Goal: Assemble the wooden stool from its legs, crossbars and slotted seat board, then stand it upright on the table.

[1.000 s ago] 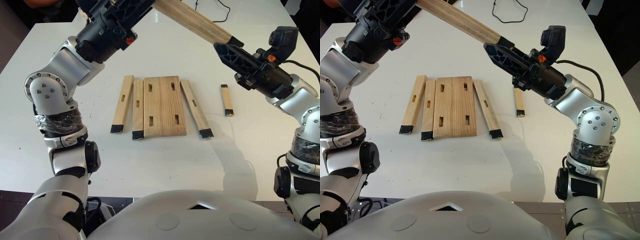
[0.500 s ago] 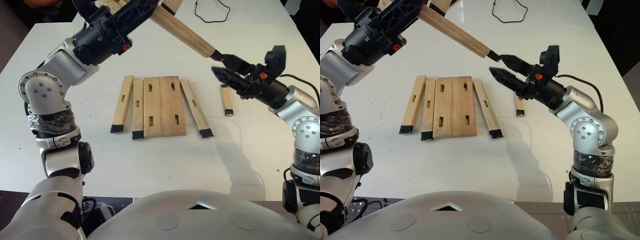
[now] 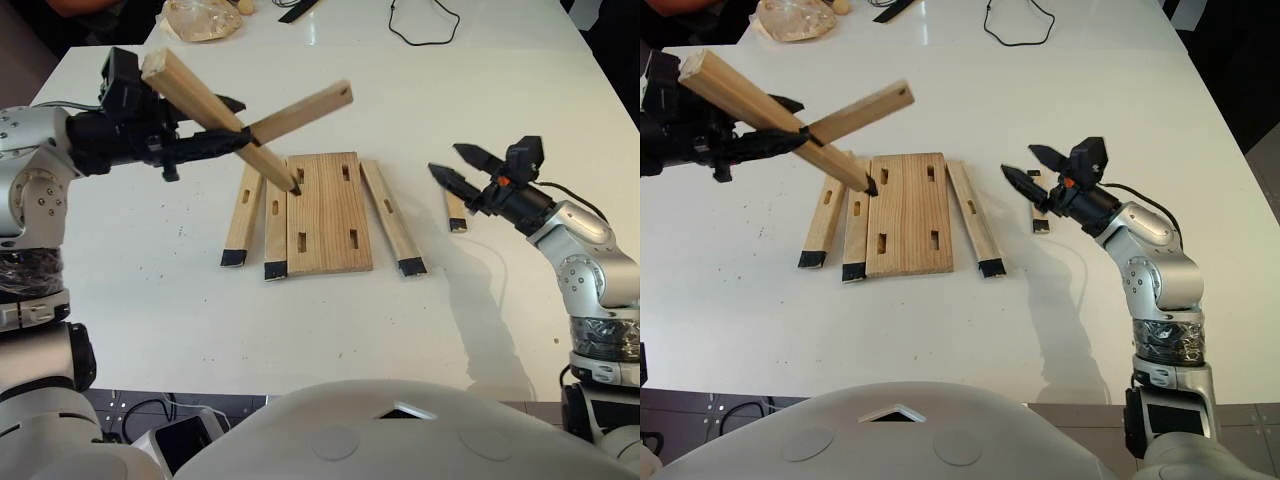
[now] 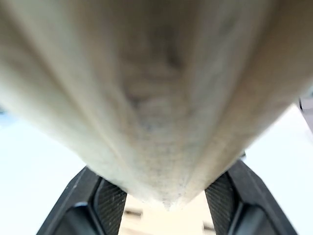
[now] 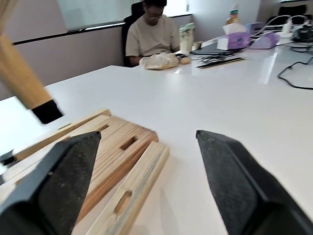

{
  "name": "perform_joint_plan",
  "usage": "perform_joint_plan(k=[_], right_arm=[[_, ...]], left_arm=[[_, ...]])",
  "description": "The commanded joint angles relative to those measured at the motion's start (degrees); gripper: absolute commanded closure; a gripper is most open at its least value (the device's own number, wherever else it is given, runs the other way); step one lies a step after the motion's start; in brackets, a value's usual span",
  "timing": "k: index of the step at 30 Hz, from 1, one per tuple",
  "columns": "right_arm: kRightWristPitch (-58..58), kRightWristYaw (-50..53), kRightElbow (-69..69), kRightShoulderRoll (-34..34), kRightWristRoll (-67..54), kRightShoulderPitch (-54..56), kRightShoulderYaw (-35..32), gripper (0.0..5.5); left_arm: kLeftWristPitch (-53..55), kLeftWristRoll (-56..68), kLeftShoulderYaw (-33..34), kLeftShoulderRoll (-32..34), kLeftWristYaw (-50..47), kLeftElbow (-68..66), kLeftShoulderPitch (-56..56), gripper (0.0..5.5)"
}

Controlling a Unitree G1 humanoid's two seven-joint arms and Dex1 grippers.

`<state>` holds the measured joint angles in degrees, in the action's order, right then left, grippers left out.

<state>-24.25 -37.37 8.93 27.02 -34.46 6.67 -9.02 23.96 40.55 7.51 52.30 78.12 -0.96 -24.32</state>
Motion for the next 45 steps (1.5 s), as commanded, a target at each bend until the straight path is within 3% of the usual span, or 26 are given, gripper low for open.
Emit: perform_joint_plan(k=[1, 12, 23, 40, 45], right_arm=[[-1.70, 2.76, 0.89, -1.31, -2.16, 1.00, -2.73, 1.91], [-3.73, 1.94, -1.27, -0.13, -1.67, 3.83, -3.45, 1.91], [-4.15, 1.32, -2.01, -0.23, -2.10, 4.79, -3.64, 1.91], [-5.49, 0.51, -2.78, -1.60, -2.04, 6.23, -2.46, 1.91], [-5.60, 1.46, -1.65, -3.32, -2.14, 5.03, -2.24, 1.91]], left_arm=[[-1.45, -0.77, -0.01, -0.80, 1.79, 3.06, 3.49, 3.46], [-2.52, -0.77, -0.38, -2.39, 3.54, 9.21, 9.76, 3.46], [-4.52, -3.30, -1.60, -2.08, 6.98, 6.30, 9.32, 3.46], [-12.69, -11.15, -8.88, -4.98, 10.91, -4.37, 2.51, 3.46], [-15.61, -13.41, -12.06, -7.01, 8.63, 0.22, 11.37, 3.46]])
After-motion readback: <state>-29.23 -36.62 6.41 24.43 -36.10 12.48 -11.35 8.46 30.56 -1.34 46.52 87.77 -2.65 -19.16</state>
